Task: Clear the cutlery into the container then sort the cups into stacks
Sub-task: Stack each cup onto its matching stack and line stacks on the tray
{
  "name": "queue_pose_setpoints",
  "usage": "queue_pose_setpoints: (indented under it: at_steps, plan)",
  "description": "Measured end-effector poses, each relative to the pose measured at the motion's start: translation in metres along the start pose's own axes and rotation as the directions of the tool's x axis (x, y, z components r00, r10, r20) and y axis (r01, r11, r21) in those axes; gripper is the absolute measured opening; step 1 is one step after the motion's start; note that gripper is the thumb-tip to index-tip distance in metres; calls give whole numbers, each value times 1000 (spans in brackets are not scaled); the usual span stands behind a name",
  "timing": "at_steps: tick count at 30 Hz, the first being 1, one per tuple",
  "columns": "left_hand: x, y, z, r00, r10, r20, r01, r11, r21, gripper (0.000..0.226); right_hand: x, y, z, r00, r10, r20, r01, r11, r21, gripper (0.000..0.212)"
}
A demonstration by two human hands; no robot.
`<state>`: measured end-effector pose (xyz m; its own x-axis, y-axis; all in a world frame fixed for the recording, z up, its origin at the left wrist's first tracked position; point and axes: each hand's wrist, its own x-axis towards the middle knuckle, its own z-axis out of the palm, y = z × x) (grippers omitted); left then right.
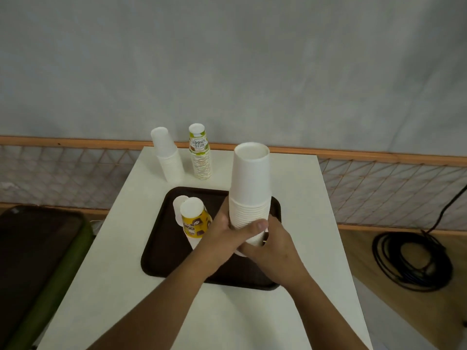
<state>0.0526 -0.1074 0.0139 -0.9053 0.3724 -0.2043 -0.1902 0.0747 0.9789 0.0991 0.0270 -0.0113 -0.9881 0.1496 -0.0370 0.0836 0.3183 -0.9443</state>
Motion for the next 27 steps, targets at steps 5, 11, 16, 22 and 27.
queue_pose_setpoints:
  at_steps: [5,11,16,22,27]
  plan:
    - [-21,-6,-4,996,78,-30,-78,997,-1,88,-27,6,6,993,0,120,-8,998,63,61]
    - [-30,-24,-3,999,42,-22,-43,998,-41,78,-47,14,-1,977,-13,214,2,999,54,64]
    - [-29,-38,1,998,29,-61,-31,999,-30,87,-49,9,-22,946,19,324,-31,999,31,69]
    - [-30,-50,9,1000,-2,-8,2,1000,12,83,-28,2,-78,987,118,112,-109,991,-78,63]
    - [-23,-51,21,1000,15,18,-15,999,37,88,-17,-22,-85,967,62,248,-39,995,-95,51]
